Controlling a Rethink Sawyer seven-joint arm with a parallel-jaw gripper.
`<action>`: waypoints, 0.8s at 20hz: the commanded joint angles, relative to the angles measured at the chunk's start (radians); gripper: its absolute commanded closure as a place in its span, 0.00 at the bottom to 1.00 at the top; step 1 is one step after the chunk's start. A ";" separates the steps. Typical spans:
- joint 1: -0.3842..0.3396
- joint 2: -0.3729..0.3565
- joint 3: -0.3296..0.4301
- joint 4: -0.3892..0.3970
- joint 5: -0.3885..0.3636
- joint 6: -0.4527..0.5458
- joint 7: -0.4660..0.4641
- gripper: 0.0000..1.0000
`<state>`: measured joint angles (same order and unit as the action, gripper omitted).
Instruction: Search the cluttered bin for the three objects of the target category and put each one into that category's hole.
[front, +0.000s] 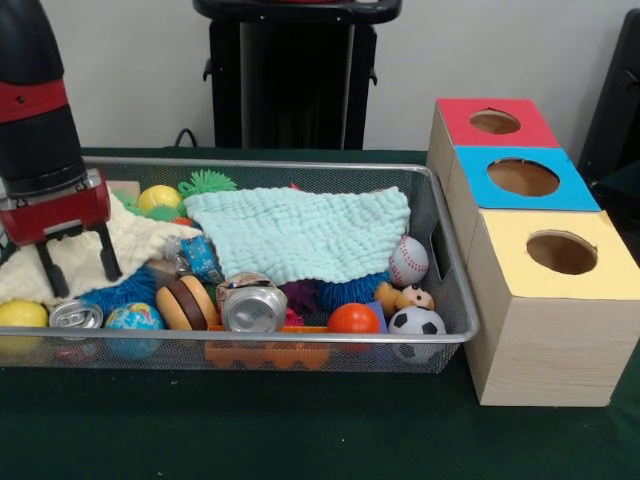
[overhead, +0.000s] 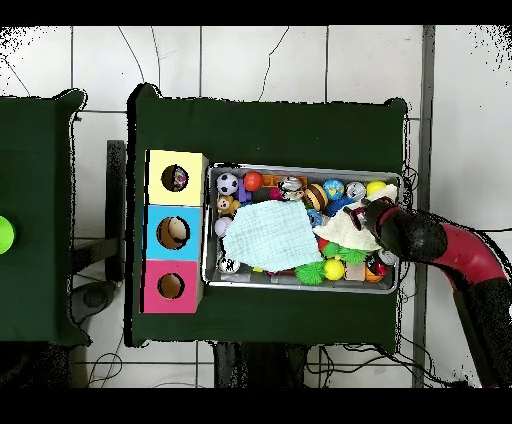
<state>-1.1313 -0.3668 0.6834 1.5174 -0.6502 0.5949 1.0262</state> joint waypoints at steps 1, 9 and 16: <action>0.024 0.063 -0.046 0.019 -0.056 -0.019 -0.031 0.00; 0.025 0.072 -0.043 0.002 -0.050 0.024 -0.063 1.00; 0.030 0.072 -0.039 -0.001 -0.048 0.033 -0.068 1.00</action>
<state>-1.1269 -0.3517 0.6832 1.5172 -0.6553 0.5925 1.0262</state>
